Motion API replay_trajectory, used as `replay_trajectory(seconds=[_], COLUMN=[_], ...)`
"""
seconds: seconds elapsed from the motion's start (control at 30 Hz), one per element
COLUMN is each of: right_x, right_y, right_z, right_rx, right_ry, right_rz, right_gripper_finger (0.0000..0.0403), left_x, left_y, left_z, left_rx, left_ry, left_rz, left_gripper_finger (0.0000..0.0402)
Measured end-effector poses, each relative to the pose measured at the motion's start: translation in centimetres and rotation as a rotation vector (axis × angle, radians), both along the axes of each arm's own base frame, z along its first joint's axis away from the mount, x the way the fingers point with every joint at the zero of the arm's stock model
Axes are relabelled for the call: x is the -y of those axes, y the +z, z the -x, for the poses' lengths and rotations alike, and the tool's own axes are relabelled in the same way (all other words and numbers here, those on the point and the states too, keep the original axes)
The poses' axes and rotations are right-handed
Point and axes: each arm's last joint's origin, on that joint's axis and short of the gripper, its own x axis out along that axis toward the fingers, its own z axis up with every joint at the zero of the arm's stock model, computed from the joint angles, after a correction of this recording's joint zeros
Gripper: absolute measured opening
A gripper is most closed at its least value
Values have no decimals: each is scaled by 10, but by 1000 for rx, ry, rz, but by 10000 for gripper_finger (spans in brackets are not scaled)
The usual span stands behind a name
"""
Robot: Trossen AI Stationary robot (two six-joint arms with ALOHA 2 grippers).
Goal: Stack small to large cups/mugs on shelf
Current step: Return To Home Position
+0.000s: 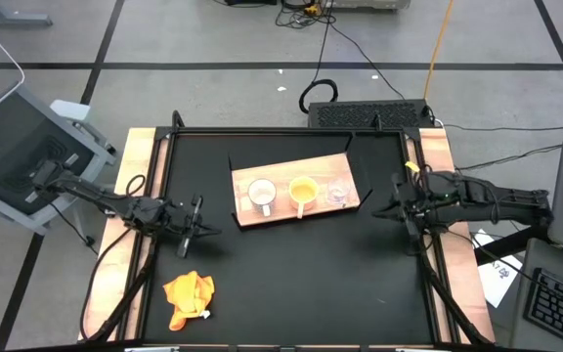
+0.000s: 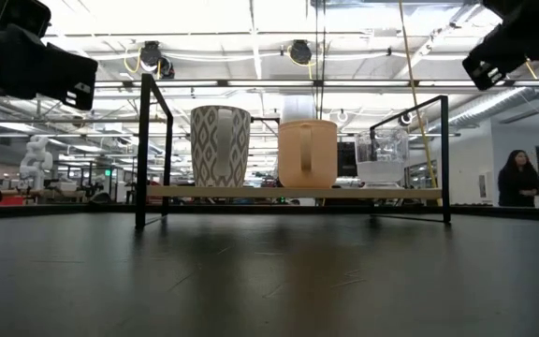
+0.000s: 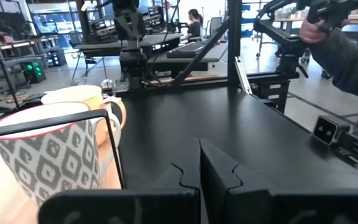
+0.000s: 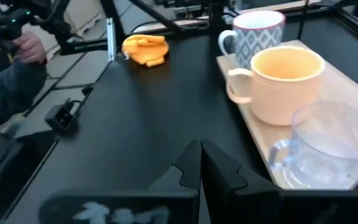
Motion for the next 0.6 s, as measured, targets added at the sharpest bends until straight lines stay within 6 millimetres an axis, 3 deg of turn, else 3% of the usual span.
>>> replay_trajectory(seconds=[0.33,0.6], right_x=[-2,-2], right_y=[-20,-39], right_z=[-5,-12], right_rx=[112,132], right_ry=[-4,5], right_rz=[-27,-2], right_gripper_finger=[0,0], left_x=[1,-1], left_y=[0,0], left_z=[0,0], left_rx=[-3,16], left_ry=[3,58], left_rz=[17,-78], left_gripper_finger=[0,0])
